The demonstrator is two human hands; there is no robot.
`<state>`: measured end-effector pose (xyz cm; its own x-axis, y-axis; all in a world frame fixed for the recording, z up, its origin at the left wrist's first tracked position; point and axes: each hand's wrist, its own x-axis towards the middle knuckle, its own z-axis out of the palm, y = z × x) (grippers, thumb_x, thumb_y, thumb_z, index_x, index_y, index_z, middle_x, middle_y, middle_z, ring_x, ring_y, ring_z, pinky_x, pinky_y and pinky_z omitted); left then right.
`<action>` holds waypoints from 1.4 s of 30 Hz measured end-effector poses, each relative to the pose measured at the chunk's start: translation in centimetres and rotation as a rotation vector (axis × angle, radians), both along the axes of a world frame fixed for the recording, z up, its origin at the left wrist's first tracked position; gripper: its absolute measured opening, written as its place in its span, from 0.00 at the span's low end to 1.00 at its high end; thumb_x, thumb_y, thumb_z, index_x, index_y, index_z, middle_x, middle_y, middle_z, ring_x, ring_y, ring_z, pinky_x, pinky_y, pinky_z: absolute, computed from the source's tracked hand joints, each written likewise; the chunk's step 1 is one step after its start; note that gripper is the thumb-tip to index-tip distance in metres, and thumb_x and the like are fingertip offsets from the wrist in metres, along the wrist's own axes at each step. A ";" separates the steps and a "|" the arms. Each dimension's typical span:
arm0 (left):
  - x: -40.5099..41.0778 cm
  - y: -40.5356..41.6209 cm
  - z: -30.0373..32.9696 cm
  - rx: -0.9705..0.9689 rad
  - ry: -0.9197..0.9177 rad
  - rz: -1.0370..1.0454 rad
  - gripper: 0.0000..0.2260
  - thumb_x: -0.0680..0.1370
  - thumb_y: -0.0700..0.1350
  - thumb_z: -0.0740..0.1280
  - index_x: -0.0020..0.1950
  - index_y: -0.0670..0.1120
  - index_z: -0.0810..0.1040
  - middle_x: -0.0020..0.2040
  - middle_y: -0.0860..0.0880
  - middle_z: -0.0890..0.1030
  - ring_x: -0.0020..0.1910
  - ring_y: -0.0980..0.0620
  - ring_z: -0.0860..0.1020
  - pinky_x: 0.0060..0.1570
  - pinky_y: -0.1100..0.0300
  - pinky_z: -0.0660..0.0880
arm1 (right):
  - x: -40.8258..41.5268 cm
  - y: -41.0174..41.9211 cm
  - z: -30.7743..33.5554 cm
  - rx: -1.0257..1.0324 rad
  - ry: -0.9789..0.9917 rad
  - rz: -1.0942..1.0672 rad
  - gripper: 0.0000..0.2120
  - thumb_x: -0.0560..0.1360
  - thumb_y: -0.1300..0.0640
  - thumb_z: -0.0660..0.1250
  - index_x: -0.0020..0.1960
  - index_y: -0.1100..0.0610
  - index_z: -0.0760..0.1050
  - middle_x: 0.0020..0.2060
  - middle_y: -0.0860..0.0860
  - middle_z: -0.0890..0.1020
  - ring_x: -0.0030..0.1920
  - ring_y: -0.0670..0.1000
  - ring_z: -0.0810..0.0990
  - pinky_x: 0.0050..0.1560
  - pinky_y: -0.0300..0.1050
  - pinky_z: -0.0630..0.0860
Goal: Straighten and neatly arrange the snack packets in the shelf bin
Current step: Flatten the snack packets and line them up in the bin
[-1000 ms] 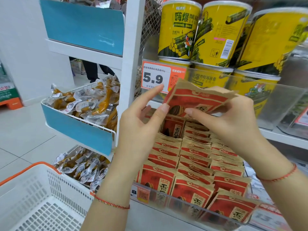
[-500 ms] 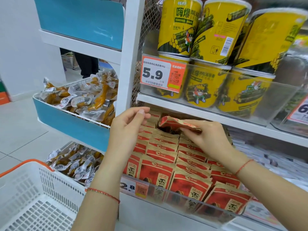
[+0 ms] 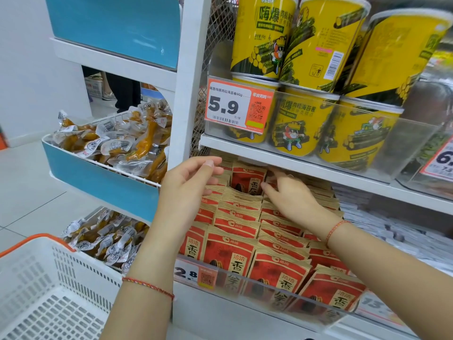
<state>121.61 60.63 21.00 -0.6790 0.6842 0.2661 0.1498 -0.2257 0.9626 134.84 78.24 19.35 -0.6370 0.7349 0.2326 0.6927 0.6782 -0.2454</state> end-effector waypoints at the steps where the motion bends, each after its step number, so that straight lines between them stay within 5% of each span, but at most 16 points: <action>1: 0.0 -0.1 0.0 0.002 -0.011 -0.001 0.10 0.82 0.45 0.61 0.52 0.54 0.82 0.44 0.57 0.85 0.45 0.58 0.82 0.48 0.61 0.80 | 0.3 -0.4 0.1 0.048 -0.031 0.023 0.23 0.81 0.47 0.57 0.72 0.55 0.62 0.49 0.57 0.79 0.55 0.59 0.76 0.48 0.49 0.73; 4: -0.1 -0.1 0.0 0.009 -0.039 -0.007 0.10 0.82 0.44 0.62 0.52 0.54 0.82 0.44 0.56 0.85 0.45 0.58 0.82 0.47 0.62 0.80 | 0.7 -1.5 0.5 0.164 -0.105 0.064 0.26 0.81 0.47 0.54 0.77 0.51 0.54 0.65 0.57 0.73 0.65 0.59 0.69 0.59 0.51 0.70; 9: 0.3 0.0 -0.2 -0.014 -0.020 -0.030 0.10 0.82 0.45 0.62 0.51 0.54 0.82 0.44 0.57 0.85 0.45 0.58 0.82 0.47 0.62 0.79 | -0.6 -0.8 1.0 0.110 -0.207 0.085 0.25 0.82 0.43 0.47 0.77 0.51 0.55 0.74 0.52 0.65 0.69 0.59 0.66 0.66 0.54 0.64; 13: 0.1 0.1 -0.3 -0.041 -0.011 -0.056 0.10 0.82 0.45 0.61 0.51 0.54 0.82 0.44 0.57 0.85 0.44 0.59 0.82 0.44 0.64 0.78 | -1.4 0.1 1.7 -0.034 -0.221 0.033 0.26 0.82 0.41 0.44 0.75 0.52 0.59 0.58 0.56 0.78 0.60 0.59 0.75 0.55 0.50 0.72; 16: 0.0 0.1 -0.3 -0.047 -0.008 -0.064 0.10 0.82 0.45 0.61 0.51 0.55 0.82 0.43 0.58 0.85 0.43 0.60 0.82 0.44 0.66 0.78 | -1.9 0.5 2.0 -0.099 -0.206 -0.004 0.23 0.82 0.42 0.44 0.70 0.51 0.65 0.47 0.51 0.79 0.52 0.56 0.77 0.51 0.48 0.72; 20: 0.0 0.2 -0.4 -0.054 -0.003 -0.074 0.10 0.82 0.45 0.61 0.52 0.55 0.82 0.43 0.58 0.85 0.44 0.59 0.82 0.42 0.67 0.78 | -2.4 0.7 2.1 -0.154 -0.213 -0.025 0.22 0.84 0.46 0.45 0.72 0.52 0.64 0.69 0.53 0.70 0.67 0.58 0.70 0.59 0.48 0.67; 24: -0.1 0.3 -0.3 -0.048 0.001 -0.072 0.10 0.82 0.45 0.61 0.52 0.54 0.82 0.44 0.59 0.85 0.44 0.59 0.82 0.45 0.65 0.79 | -2.7 0.8 1.9 -0.158 -0.202 -0.032 0.21 0.84 0.47 0.46 0.75 0.51 0.60 0.73 0.53 0.66 0.70 0.59 0.66 0.64 0.49 0.65; 30: -0.2 0.6 -0.2 -0.050 0.011 -0.085 0.10 0.82 0.45 0.61 0.53 0.55 0.82 0.44 0.59 0.85 0.44 0.60 0.82 0.47 0.62 0.79 | -3.1 1.4 1.3 -0.188 -0.160 -0.026 0.25 0.80 0.41 0.56 0.74 0.48 0.59 0.63 0.52 0.76 0.58 0.57 0.77 0.48 0.43 0.70; 34: -0.2 0.6 -0.2 -0.041 0.015 -0.088 0.10 0.82 0.45 0.61 0.53 0.55 0.82 0.45 0.58 0.85 0.45 0.59 0.82 0.47 0.63 0.79 | -3.0 0.4 1.9 -0.284 -0.045 -0.014 0.20 0.76 0.44 0.66 0.66 0.48 0.73 0.40 0.44 0.79 0.35 0.45 0.75 0.33 0.37 0.67; 38: -0.1 0.5 -0.2 -0.048 0.020 -0.091 0.10 0.82 0.45 0.61 0.54 0.54 0.82 0.44 0.59 0.85 0.45 0.59 0.82 0.46 0.64 0.79 | -4.2 0.7 2.1 -0.262 -0.202 -0.040 0.13 0.76 0.51 0.68 0.60 0.49 0.79 0.54 0.47 0.81 0.42 0.46 0.74 0.40 0.38 0.70; 42: -0.3 0.2 -0.1 -0.051 0.017 -0.084 0.11 0.83 0.44 0.60 0.54 0.54 0.82 0.44 0.58 0.85 0.45 0.58 0.82 0.46 0.63 0.79 | -4.3 0.7 1.6 -0.160 -0.245 -0.079 0.10 0.79 0.54 0.64 0.58 0.50 0.81 0.46 0.49 0.80 0.42 0.50 0.77 0.40 0.41 0.71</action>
